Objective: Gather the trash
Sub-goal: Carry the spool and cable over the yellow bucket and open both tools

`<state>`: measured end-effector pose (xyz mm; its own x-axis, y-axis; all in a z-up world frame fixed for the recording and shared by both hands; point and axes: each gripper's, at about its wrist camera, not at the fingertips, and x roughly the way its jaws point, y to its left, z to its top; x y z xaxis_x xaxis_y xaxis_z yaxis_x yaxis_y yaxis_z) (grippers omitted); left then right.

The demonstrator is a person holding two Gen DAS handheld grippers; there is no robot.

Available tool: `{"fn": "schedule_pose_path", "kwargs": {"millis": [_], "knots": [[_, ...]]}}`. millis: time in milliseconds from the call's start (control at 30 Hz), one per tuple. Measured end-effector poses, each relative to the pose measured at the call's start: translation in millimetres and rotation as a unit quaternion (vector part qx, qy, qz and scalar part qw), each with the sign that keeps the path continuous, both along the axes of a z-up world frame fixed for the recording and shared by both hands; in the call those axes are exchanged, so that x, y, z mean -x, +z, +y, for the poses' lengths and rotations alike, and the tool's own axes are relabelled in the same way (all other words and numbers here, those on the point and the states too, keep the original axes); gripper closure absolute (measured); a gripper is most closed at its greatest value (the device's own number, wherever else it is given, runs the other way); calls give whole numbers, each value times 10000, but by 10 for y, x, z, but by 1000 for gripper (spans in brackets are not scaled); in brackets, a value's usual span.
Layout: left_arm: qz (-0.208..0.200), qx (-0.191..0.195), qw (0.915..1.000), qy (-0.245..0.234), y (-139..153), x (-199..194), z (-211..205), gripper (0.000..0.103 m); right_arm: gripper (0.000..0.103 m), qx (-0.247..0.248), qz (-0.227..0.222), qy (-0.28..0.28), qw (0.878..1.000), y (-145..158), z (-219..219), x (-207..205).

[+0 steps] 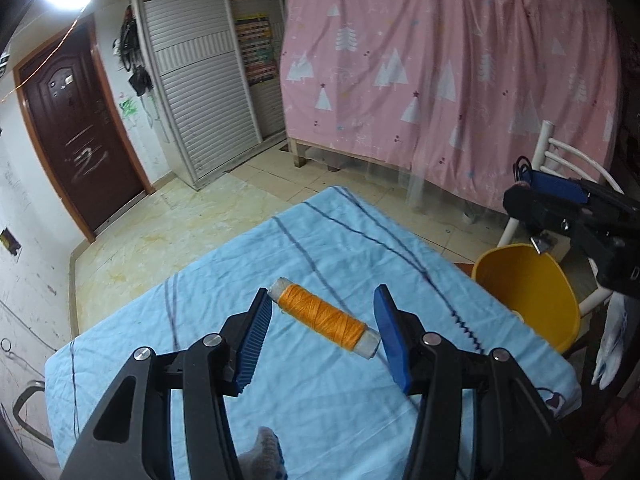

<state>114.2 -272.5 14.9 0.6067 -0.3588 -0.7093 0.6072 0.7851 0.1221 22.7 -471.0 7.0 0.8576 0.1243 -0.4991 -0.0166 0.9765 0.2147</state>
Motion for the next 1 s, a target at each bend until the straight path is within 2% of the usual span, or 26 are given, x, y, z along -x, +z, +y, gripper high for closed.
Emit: {"fn": "schedule_pose_path", "kwargs": {"millis": [267,700,767,833,867,1000], "knots": [[62,-135,9990,-422,-86,147,-527,59,40,-97,-8,-605,9981,-106,-563,272],[174,-260,9927,-1164,-205,440,-1358,59,39,-95,352,-1477,9884,-459,-1290,627],[188,-290,9917,-1237,-225,484,-1459,59,37,-116,421,-1518,9874,-517,-1340,645],[213,-312,9908,-1297,-245,498,-1538,59,26,-161,432,-1556,9867,-558,-1385,670],[223,-323,9905,-1321,-260,518,-1573,59,24,-178,416,-1588,9863,-564,-1401,679],[277,-343,9889,-1419,-293,560,-1681,59,24,-266,335,-1703,9845,-582,-1484,741]]}}
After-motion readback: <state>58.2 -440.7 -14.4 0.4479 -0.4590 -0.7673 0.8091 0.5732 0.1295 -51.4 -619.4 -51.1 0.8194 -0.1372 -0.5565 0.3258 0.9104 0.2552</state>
